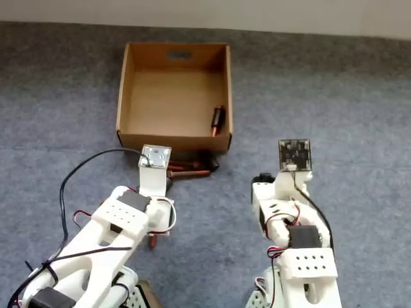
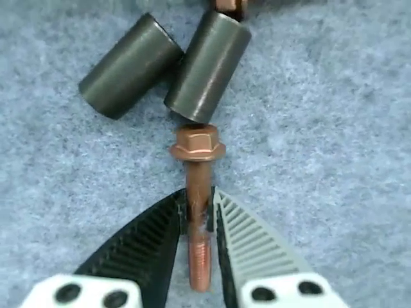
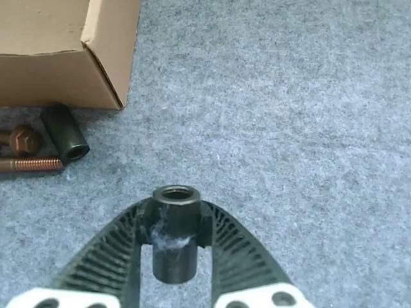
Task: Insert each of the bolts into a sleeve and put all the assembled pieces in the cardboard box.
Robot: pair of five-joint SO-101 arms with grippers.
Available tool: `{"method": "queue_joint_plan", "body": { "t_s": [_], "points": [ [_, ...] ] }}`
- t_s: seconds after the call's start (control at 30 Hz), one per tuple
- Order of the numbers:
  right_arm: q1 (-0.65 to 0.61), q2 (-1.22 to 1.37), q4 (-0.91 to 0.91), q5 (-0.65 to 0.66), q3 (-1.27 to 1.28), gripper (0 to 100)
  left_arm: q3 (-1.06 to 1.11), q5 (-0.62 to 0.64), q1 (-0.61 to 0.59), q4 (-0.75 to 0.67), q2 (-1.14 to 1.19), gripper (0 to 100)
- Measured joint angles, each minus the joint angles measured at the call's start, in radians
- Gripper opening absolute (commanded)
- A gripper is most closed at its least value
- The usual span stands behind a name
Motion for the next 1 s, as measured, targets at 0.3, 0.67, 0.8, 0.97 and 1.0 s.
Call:
{"method": "queue_joint_plan", "body": {
  "t_s": [0.3, 0.67, 0.8, 0.97, 1.0],
  "points": [
    [0.000, 0.000, 0.000, 0.000, 0.000, 0.6, -0.003, -0.206, -0.002, 0.031, 0.000, 1],
    [0.000, 0.000, 0.000, 0.000, 0.000, 0.6, -0.098, -0.497, 0.192, 0.035, 0.002, 14],
    [0.000, 0.000, 0.000, 0.000, 0.000, 0.6, -0.109, -0.497, 0.196, 0.035, 0.002, 18],
    [0.000, 0.000, 0.000, 0.000, 0.000, 0.6, -0.109, -0.497, 0.198, 0.012, 0.002, 18],
    [0.000, 0.000, 0.000, 0.000, 0.000, 0.6, -0.109, -0.497, 0.198, -0.005, 0.002, 18]
  ]
}}
